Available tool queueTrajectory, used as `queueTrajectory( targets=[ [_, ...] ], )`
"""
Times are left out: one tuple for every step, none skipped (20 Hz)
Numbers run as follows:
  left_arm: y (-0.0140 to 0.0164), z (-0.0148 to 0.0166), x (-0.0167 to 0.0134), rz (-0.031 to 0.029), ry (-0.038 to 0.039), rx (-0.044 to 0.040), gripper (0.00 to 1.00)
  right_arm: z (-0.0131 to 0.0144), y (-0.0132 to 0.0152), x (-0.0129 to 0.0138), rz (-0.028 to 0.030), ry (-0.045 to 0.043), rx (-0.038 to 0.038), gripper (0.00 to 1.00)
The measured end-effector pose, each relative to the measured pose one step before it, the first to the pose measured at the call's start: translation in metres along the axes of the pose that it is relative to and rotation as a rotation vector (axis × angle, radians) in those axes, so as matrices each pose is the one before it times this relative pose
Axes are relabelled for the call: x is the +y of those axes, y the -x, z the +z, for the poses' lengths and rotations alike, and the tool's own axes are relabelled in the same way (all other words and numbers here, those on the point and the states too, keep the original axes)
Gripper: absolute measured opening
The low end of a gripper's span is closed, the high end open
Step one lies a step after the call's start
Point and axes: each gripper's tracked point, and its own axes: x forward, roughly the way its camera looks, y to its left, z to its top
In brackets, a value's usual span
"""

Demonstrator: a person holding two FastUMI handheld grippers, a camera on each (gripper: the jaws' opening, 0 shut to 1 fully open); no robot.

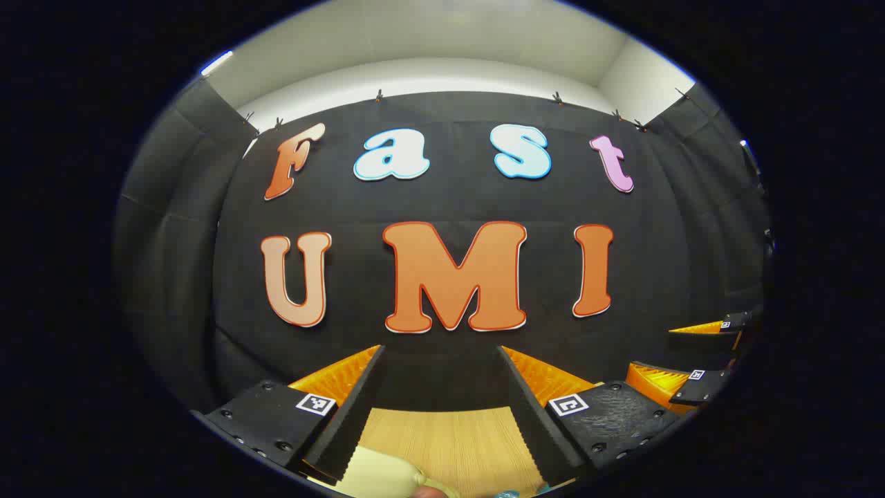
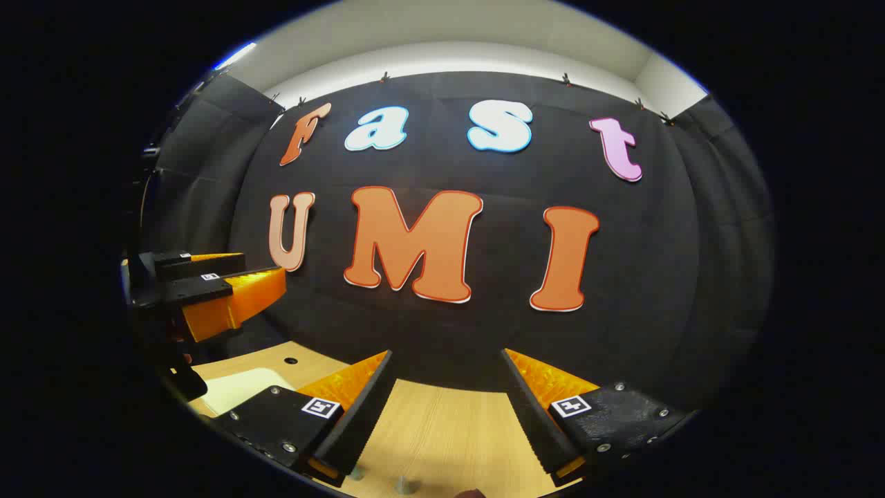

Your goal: First open the suitcase, pack the skin care products into it, and then close the suitcase.

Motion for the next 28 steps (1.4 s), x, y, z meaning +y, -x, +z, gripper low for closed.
queueTrajectory(
  targets=[
    [0.00262,-0.00454,-0.00104,-0.00218,-0.00245,-0.00011,0.96,-0.00176,0.00062,-0.00205,-0.01021,0.00960,-0.00837,0.95],
    [0.00231,-0.00302,-0.00249,-0.00601,-0.00328,-0.00006,0.96,-0.00382,0.00112,0.00245,0.00448,0.00820,0.00714,0.95],
    [0.00158,-0.00451,-0.00127,-0.00005,-0.00049,0.00712,0.96,-0.00388,0.00219,0.00375,0.00871,0.00561,0.00557,0.95],
    [0.00270,-0.00496,0.00035,0.00256,-0.00593,0.01084,0.95,-0.00439,0.00380,0.00313,0.01123,0.00656,0.01177,0.95],
    [0.00219,-0.00378,0.00175,0.00697,-0.00222,0.00875,0.95,-0.00118,0.00364,0.00250,0.00788,0.00571,0.00072,0.95],
    [0.00210,-0.00138,0.00250,0.00826,0.00493,0.00362,0.95,-0.00138,0.00323,0.00130,-0.00106,0.00648,0.00406,0.95],
    [0.00308,-0.00238,0.00272,0.00873,0.01024,0.00179,0.96,-0.00159,0.00361,0.00180,0.00087,0.00225,0.00346,0.95],
    [0.00254,0.00060,0.00153,0.00419,0.01397,-0.00126,0.96,-0.00158,0.00239,0.00005,-0.00415,0.00142,0.00106,0.95],
    [0.00244,0.00116,0.00160,0.00081,0.01115,-0.00241,0.96,-0.00245,0.00305,-0.00075,-0.00614,0.00052,0.00330,0.95],
    [0.00286,0.00479,-0.00012,-0.00455,0.00635,-0.01242,0.96,0.00169,0.00256,-0.00204,-0.00893,0.00018,-0.00874,0.95],
    [0.00335,0.00379,0.00107,0.00318,-0.00045,-0.01691,0.96,0.00268,0.00294,-0.00477,-0.02038,0.00279,-0.01141,0.95],
    [0.00207,-0.00023,-0.00026,-0.00077,-0.00602,-0.00486,0.96,-0.00101,0.00158,-0.00219,-0.00640,-0.00119,-0.00334,0.95],
    [0.00203,-0.00372,0.00000,0.00285,-0.00953,0.00475,0.95,-0.00342,0.00155,0.00091,-0.00050,-0.00306,0.00762,0.95],
    [0.00106,-0.00398,-0.00242,-0.00652,-0.00642,0.00949,0.96,-0.00257,0.00223,0.00043,0.00383,-0.00719,0.00518,0.95],
    [-0.00013,-0.00165,-0.00138,-0.00026,-0.00485,-0.00193,0.96,0.00041,0.00141,-0.00123,-0.00145,-0.00423,-0.00240,0.95],
    [0.00096,0.00050,0.00114,0.00189,-0.00014,-0.00062,0.96,-0.00046,0.00016,-0.00235,-0.00519,-0.00138,-0.00183,0.95],
    [0.00078,-0.00138,0.00149,0.00162,-0.00026,-0.00305,0.96,-0.00180,-0.00008,0.00135,0.00234,-0.00180,0.00349,0.95],
    [0.00094,-0.00245,0.00270,0.00787,-0.00468,0.00613,0.96,-0.00263,-0.00025,0.00140,0.00293,-0.00282,0.00697,0.95],
    [0.00130,-0.00092,0.00318,0.00602,-0.00447,-0.00095,0.96,-0.00001,0.00110,0.00337,0.01078,-0.00556,-0.00104,0.95],
    [0.00056,-0.00034,0.00118,0.00248,-0.00894,0.00169,0.96,0.00146,0.00073,0.00165,0.00448,-0.00141,-0.00547,0.95],
    [0.00098,-0.00159,0.00212,0.00622,-0.00999,0.00041,0.96,-0.00030,-0.00029,0.00224,0.00774,0.00172,-0.00056,0.95],
    [0.00143,-0.00011,0.00096,0.00451,-0.00823,0.00008,0.96,-0.00106,0.00066,0.00239,0.00693,0.00206,-0.00115,0.92],
    [0.00220,-0.00171,0.00095,0.00228,-0.00623,0.00130,0.96,0.00052,-0.00100,0.00225,0.00632,0.00104,-0.00115,0.95],
    [0.00136,-0.00008,-0.00105,-0.00299,-0.00727,0.00092,0.96,-0.00142,0.00008,0.00321,0.01174,-0.00207,0.00101,0.95],
    [0.00155,-0.00215,-0.00071,-0.00112,-0.00993,0.00150,0.96,0.00004,0.00041,0.00105,0.00572,-0.00154,-0.00069,0.95],
    [0.00095,0.00082,0.00007,0.00089,-0.01254,-0.00046,0.96,0.00017,0.00008,0.00109,0.00654,-0.00249,-0.00064,0.95],
    [0.00123,-0.00186,0.00113,0.00363,-0.01198,-0.00060,0.96,-0.00119,-0.00054,0.00004,0.00171,-0.00099,-0.00010,0.95],
    [-0.00017,-0.00086,0.00028,0.00035,-0.00974,0.00007,0.97,-0.00079,-0.00066,-0.00041,0.00285,0.00066,0.00298,0.92]
  ],
)
